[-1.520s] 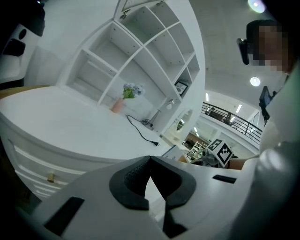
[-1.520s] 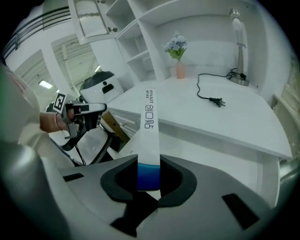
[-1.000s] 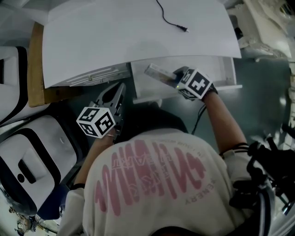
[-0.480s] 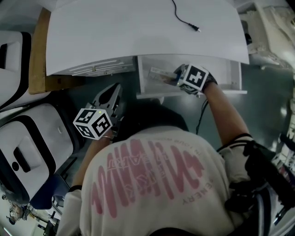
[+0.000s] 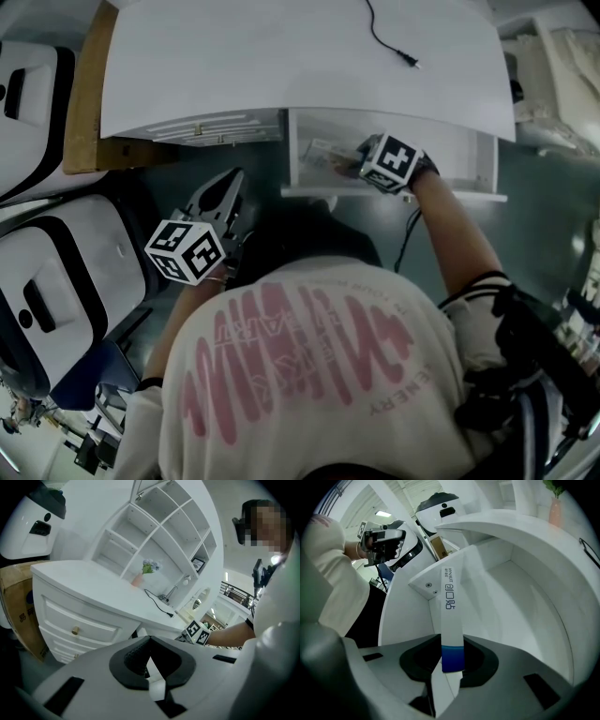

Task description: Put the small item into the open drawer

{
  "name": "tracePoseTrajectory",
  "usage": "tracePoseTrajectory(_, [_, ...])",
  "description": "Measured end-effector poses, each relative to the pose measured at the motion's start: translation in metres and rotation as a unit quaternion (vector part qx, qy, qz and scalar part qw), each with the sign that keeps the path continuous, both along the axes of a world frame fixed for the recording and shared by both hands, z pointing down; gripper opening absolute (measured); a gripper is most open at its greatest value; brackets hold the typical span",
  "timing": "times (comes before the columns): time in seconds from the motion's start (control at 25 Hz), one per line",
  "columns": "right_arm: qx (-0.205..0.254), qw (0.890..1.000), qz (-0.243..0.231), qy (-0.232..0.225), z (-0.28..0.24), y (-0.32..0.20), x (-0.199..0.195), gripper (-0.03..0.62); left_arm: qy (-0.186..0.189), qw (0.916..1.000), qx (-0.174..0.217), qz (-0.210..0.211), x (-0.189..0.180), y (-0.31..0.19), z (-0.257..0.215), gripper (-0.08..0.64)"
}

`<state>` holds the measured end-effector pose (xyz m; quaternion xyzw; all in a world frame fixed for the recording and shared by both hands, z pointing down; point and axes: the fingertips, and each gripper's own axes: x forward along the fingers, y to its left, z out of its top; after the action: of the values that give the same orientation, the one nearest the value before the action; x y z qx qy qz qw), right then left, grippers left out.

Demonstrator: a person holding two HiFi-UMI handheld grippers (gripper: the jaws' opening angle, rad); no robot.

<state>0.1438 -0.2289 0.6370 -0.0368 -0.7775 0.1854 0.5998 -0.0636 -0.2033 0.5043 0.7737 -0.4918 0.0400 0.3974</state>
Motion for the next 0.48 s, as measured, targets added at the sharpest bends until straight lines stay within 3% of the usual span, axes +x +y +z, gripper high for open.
tracePoseTrajectory(0.28, [0.011, 0.999, 0.042, -0.01, 0.002, -0.014, 0.003, 0.151, -0.004, 1.0, -0.001, 0.0, 0.003, 0.005, 0.002, 0.029])
tracePoseTrajectory(0.48, [0.058, 0.997, 0.048, -0.011, 0.001, -0.032, 0.005, 0.195, -0.01, 0.9999, 0.004, 0.007, 0.004, 0.003, -0.001, 0.028])
